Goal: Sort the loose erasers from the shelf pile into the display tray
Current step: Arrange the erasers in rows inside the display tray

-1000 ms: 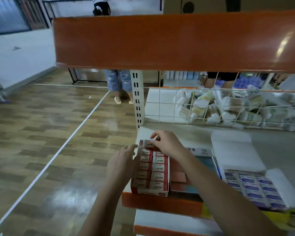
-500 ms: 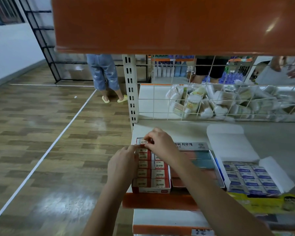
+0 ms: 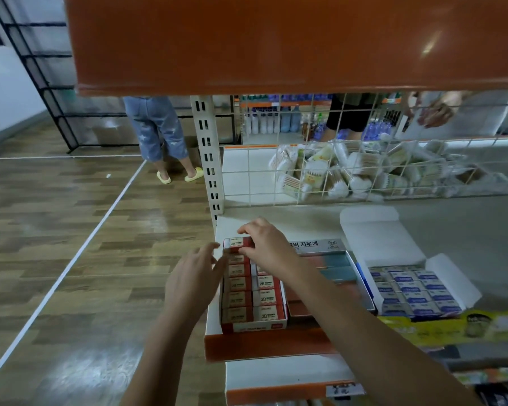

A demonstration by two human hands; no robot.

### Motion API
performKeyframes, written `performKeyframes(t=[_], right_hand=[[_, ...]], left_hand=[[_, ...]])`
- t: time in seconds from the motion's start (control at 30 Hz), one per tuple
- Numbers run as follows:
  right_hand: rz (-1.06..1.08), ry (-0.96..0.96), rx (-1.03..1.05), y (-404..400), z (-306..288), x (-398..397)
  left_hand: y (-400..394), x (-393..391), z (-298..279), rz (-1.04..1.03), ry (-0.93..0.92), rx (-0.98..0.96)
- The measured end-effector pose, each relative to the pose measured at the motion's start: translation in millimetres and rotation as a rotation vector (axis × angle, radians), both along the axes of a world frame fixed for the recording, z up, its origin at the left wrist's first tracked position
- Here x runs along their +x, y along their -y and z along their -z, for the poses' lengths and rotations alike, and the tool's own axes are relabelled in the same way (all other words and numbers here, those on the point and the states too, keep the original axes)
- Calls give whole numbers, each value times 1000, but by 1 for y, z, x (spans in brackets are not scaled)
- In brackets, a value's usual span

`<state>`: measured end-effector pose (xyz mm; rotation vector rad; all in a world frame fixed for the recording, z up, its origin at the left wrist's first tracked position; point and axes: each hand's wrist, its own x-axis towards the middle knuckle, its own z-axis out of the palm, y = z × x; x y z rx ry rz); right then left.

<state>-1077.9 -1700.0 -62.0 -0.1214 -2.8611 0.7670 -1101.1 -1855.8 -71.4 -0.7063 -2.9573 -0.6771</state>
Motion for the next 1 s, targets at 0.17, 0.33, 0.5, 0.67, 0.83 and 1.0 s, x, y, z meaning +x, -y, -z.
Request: performKeyframes(t=[0.17,0.33,0.5,0.67,0.83,1.0], right_hand=[[38,4,82,-27,-15,20],[153,69,273,-87,-36,53],[352,150,340,-168,-49,118],[624,147,300,-252,-62,211],[831,156,254,-332,-69,317],[925,224,228,-403,-64,410]], left_hand=[[-28,-8,-34,128,-114,-9],[-102,3,-64,370,-209,-179],[-195,45,-83,561,-269,-337],[-301,110,-91,749,-317,-310],[-407,196,-93,910,-326,-272],[-499,278,-81,1014,-252,-266]])
